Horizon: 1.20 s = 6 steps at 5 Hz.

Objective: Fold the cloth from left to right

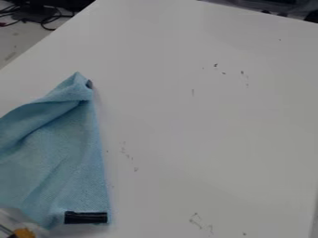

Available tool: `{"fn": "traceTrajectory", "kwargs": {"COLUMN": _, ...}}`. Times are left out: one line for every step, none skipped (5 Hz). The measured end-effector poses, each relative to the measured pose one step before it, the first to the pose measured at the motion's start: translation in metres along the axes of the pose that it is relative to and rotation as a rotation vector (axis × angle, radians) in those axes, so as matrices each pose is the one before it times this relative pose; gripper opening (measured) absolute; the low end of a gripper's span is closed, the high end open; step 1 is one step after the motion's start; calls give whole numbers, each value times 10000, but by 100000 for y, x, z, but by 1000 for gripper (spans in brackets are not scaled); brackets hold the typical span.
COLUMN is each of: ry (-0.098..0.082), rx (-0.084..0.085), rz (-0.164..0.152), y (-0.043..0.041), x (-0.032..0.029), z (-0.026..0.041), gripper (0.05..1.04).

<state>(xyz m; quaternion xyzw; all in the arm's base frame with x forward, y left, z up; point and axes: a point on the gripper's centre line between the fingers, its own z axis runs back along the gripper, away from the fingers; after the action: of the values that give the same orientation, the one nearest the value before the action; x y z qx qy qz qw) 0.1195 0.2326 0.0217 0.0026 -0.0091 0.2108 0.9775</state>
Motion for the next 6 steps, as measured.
{"fn": "traceTrajectory", "kwargs": {"ry": 179, "rx": -72, "rz": 26, "y": -64, "x": -238, "z": -1009, "gripper": 999}}
{"fn": "traceTrajectory", "kwargs": {"ry": 121, "rx": -70, "rz": -98, "y": 103, "x": 132, "z": -697, "gripper": 968}}
{"fn": "traceTrajectory", "kwargs": {"ry": -22, "rx": 46, "rz": -7, "y": 329, "x": 416, "z": 46, "gripper": 676}}
{"fn": "traceTrajectory", "kwargs": {"ry": 216, "rx": 28, "rz": -307, "y": -575, "x": 266, "z": 41, "gripper": 380}}
{"fn": "traceTrajectory", "kwargs": {"ry": 126, "rx": 123, "rz": -173, "y": -364, "x": 215, "z": 395, "gripper": 185}}
{"fn": "traceTrajectory", "kwargs": {"ry": -527, "rx": 417, "rz": -140, "y": -632, "x": 847, "z": 2476, "gripper": 85}}
